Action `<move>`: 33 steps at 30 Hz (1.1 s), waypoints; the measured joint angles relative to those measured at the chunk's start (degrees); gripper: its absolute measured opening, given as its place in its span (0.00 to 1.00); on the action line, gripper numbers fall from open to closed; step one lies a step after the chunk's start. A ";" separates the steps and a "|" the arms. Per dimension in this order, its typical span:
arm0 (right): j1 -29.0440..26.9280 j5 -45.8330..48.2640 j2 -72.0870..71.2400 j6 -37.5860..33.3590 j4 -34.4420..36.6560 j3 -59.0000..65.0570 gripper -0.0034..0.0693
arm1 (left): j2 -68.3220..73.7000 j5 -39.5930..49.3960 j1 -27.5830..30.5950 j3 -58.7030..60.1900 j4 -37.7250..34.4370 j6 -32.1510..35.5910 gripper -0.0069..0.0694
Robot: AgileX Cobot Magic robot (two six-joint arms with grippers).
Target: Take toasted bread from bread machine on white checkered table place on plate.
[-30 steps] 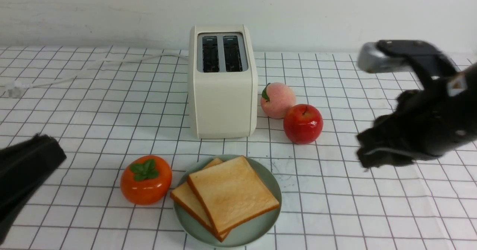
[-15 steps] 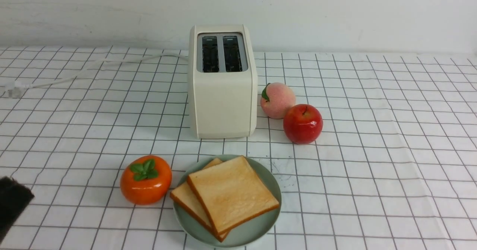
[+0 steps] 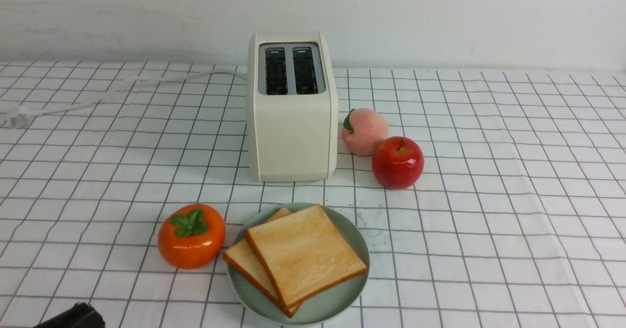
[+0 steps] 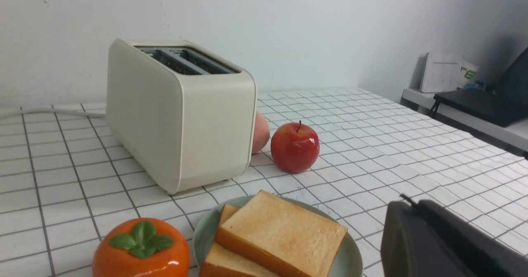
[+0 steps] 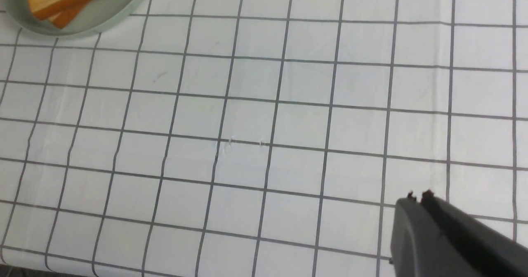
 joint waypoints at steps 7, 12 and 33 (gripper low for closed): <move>-3.42 -2.28 -2.76 -0.14 -3.04 1.12 0.06 | 0.00 0.00 0.00 0.48 0.00 0.00 0.07; -15.14 -25.83 -13.47 -11.40 -0.04 13.36 0.03 | 0.00 0.00 0.00 0.48 -0.05 0.00 0.07; -24.48 -49.68 -22.90 -20.75 5.57 40.05 0.02 | 0.00 0.01 0.00 0.48 -0.14 0.00 0.08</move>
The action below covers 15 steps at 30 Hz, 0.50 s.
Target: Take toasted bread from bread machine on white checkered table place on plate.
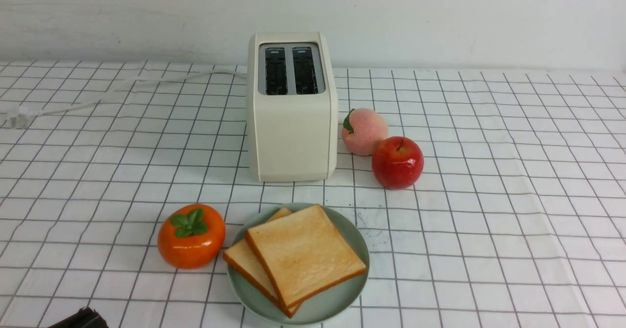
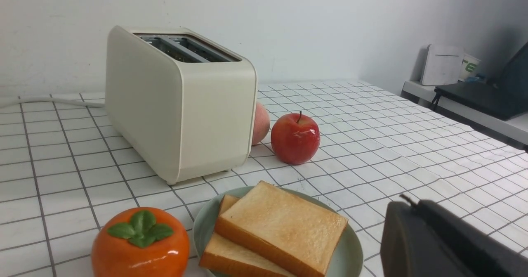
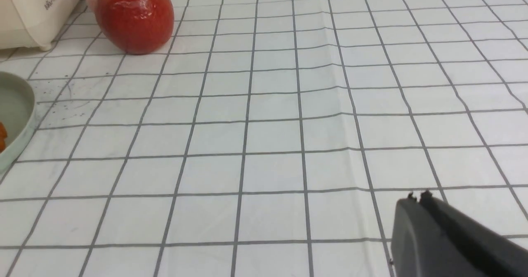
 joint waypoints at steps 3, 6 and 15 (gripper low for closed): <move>0.00 0.00 0.00 0.00 0.00 0.00 0.02 | 0.00 0.00 0.00 0.00 0.00 0.00 0.09; 0.00 0.00 0.00 0.00 0.00 0.00 0.02 | 0.00 0.00 0.00 0.00 0.00 0.00 0.09; 0.00 0.02 0.00 0.00 0.07 0.00 0.02 | 0.00 0.00 0.00 0.00 0.00 0.00 0.10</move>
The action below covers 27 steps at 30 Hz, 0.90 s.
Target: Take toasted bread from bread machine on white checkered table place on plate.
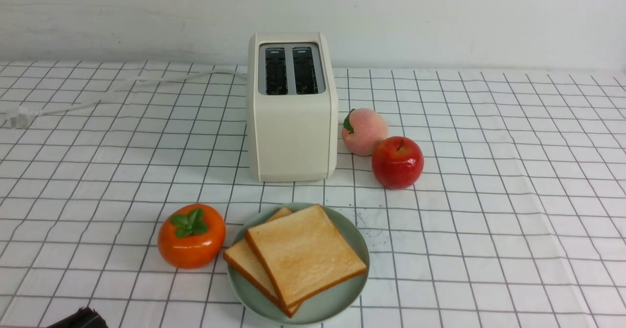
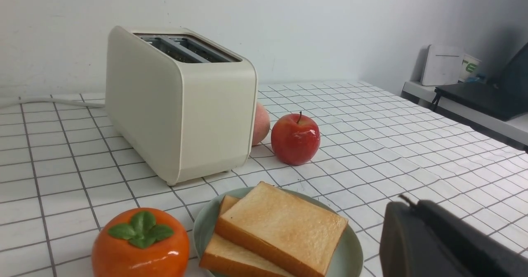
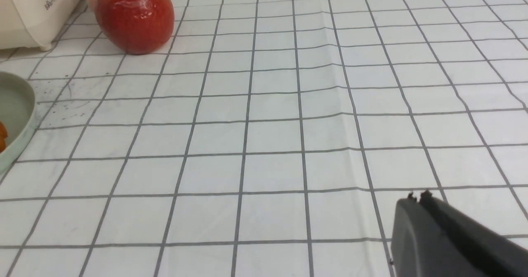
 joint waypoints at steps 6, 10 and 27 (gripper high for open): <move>0.00 0.00 0.00 -0.05 0.00 0.00 0.03 | 0.00 -0.21 0.00 0.00 0.00 0.00 0.11; 0.00 0.00 0.00 -0.05 0.00 0.00 0.03 | 0.00 -2.92 0.00 0.00 0.00 0.05 0.11; 0.00 0.00 0.00 -0.05 0.00 0.00 0.05 | -1.39 -12.09 17.91 3.27 39.79 -31.51 0.07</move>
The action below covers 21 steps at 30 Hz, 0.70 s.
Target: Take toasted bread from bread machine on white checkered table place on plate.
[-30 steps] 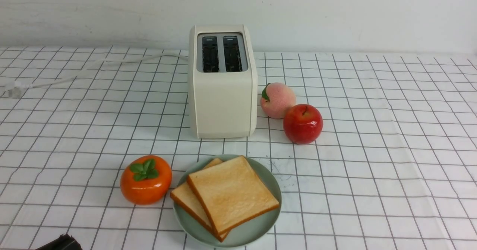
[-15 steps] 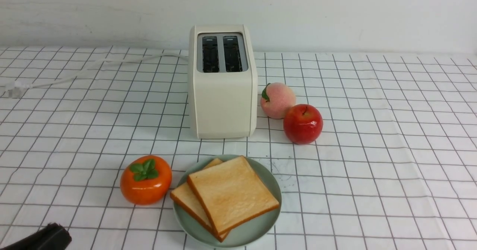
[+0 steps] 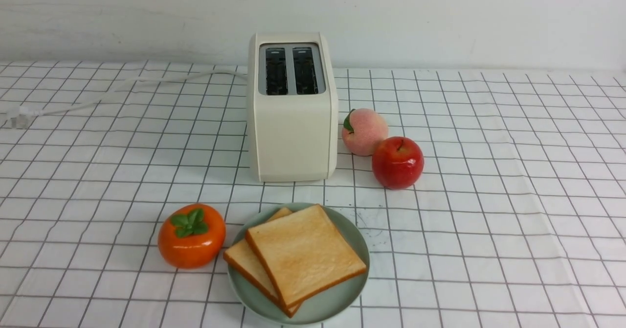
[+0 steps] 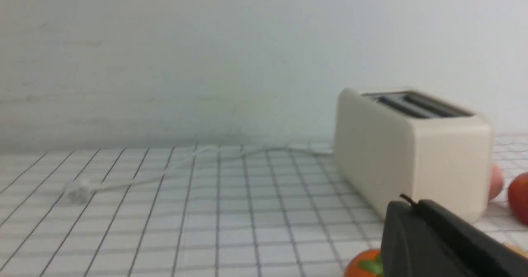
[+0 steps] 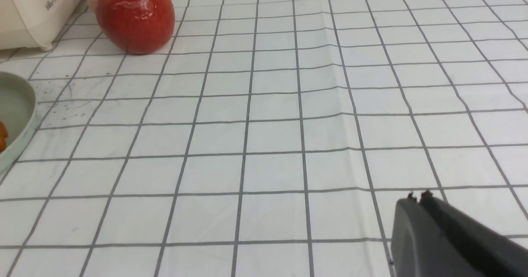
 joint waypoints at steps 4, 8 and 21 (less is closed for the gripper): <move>0.00 0.00 0.00 0.00 0.00 0.00 0.05 | -4.04 10.57 4.95 3.15 12.30 -14.42 0.07; 0.00 0.05 0.00 0.00 0.00 0.00 0.05 | -4.50 24.28 5.67 3.63 17.79 -22.64 0.07; 0.00 0.05 0.00 0.00 0.00 0.00 0.07 | -4.50 24.59 5.67 3.57 18.08 -25.14 0.07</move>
